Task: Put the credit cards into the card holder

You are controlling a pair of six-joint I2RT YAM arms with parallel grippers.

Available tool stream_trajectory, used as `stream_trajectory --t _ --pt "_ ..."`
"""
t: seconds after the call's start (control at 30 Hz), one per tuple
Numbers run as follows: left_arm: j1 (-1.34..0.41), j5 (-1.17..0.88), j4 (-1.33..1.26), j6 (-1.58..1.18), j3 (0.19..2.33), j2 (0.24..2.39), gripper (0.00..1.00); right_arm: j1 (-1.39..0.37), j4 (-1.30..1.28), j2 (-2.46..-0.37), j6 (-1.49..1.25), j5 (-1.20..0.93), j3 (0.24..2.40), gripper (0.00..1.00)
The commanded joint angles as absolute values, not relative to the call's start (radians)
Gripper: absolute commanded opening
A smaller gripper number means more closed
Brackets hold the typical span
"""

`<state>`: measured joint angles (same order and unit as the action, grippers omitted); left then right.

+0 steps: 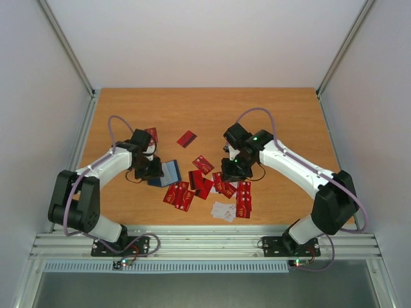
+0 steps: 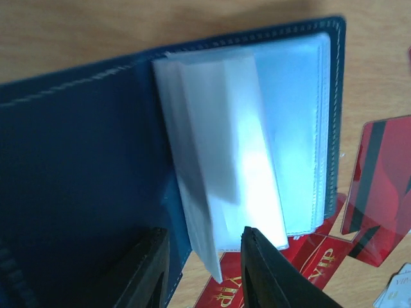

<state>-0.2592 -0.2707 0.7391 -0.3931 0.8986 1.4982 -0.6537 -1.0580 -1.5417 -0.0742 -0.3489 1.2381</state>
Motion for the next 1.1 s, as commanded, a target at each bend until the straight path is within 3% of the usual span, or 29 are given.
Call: stream_trajectory --t 0.0,0.27,0.5,0.7,0.8,1.07 --pt "-0.238 -0.377 0.619 -0.395 0.846 1.487 0.34 -0.657 -1.063 -1.492 -0.152 -0.329 1.212 0.24" --pt "-0.227 -0.428 0.649 -0.364 0.849 1.400 0.41 -0.656 -1.088 -1.408 -0.268 -0.263 1.130 0.27" --pt "-0.269 -0.508 0.669 -0.368 0.864 1.299 0.52 -0.652 -1.013 -1.237 -0.447 -0.314 0.874 0.31" --pt "-0.441 -0.632 0.621 -0.348 0.895 1.327 0.45 -0.647 -0.962 -1.160 -0.551 -0.340 0.736 0.38" --pt "-0.516 -0.663 0.607 -0.337 0.924 1.401 0.37 -0.646 -0.904 -1.153 -0.596 -0.367 0.692 0.42" --pt "-0.703 -0.613 0.594 -0.337 1.022 1.580 0.36 -0.647 -0.833 -1.119 -0.684 -0.381 0.613 0.52"
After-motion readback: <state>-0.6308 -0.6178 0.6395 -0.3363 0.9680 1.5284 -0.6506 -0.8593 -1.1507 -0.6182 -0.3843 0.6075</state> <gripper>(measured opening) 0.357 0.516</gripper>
